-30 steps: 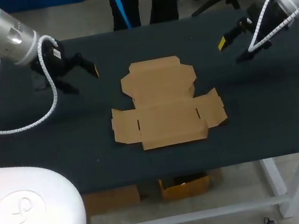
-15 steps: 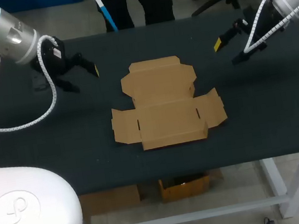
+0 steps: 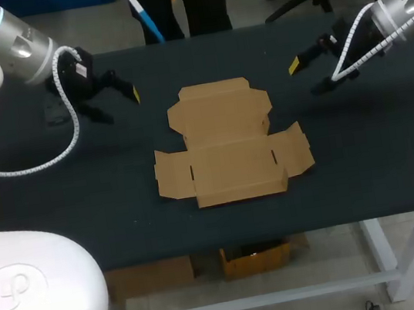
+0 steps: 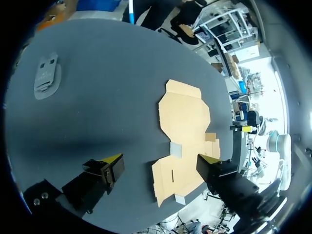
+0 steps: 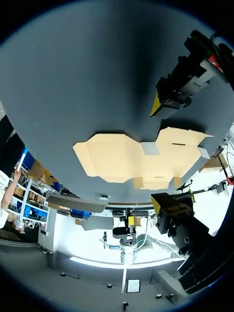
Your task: Assemble the packaging by folding the flat box into shape, placing the metal phone stand inside, and closing the box properly
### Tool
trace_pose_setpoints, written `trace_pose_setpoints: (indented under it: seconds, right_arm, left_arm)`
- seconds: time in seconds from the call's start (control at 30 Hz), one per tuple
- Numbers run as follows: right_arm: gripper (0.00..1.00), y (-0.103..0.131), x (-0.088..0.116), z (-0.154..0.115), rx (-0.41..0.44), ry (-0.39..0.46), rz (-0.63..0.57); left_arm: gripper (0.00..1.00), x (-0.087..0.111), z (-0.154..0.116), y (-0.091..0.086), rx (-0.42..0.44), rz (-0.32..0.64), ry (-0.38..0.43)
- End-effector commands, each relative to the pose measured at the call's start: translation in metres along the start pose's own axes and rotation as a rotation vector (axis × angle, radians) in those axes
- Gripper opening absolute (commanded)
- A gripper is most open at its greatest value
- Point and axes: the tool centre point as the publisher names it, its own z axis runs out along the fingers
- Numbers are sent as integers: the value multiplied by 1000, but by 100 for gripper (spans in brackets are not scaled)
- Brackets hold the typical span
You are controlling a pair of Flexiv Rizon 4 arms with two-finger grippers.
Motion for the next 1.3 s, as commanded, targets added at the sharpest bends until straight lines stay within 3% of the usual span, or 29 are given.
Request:
trace_pose_setpoints:
  seconds: [0.03,0.13,0.67,0.87,1.3]
  right_arm:
    - [100,8,-3,8,6,-5,6]
    - [100,8,-3,8,6,-5,6]
    - [100,8,-3,8,6,-5,6]
    - [100,18,-2,24,2,12,1]
    - [100,28,-21,49,-14,48,48]
  left_arm:
    - [100,-4,4,-9,-16,-5,8]
    - [100,-8,8,-17,-53,-13,20]
    - [100,-6,11,-19,-53,0,14]
    - [100,0,17,-27,-46,39,23]
    - [100,2,19,-33,-23,47,15]
